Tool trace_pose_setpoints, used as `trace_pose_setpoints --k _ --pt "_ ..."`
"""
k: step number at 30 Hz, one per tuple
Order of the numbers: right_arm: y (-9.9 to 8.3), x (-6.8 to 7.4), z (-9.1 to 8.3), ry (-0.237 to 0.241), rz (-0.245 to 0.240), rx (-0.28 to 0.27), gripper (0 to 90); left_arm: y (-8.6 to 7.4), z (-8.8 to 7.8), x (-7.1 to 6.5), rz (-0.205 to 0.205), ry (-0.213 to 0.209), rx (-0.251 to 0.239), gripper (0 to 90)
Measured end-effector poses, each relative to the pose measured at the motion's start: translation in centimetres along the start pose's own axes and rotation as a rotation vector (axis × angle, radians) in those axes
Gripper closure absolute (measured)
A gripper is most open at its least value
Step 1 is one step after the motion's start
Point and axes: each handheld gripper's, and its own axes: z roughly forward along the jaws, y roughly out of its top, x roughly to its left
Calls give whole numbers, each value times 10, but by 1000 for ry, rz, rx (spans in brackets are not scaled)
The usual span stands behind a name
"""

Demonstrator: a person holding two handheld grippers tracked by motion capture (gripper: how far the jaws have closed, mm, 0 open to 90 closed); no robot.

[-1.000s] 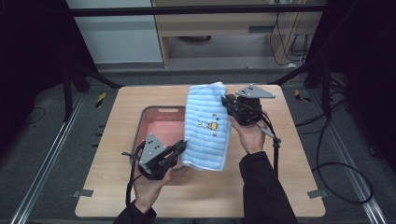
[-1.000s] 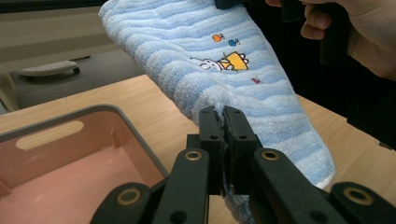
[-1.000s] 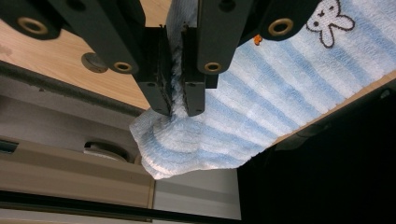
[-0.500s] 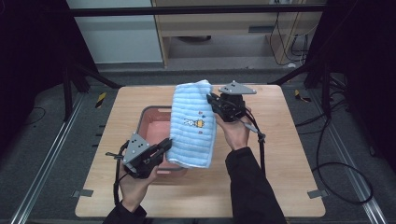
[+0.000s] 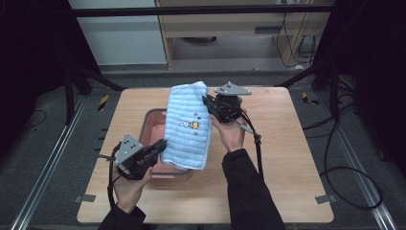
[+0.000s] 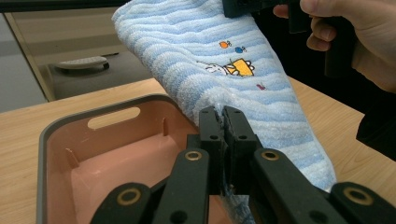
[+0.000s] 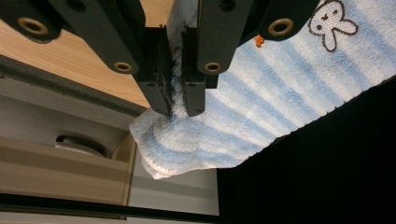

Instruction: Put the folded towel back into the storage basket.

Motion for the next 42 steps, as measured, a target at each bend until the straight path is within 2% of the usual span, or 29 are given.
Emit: trace_pose_setpoints --k 21,42 --pt "5 22 41 35 -13 2 834 -10 -5 33 -48 68 16 869" --pt "-11 32 76 53 -26 44 834 -28 4 46 -49 114 88 869"
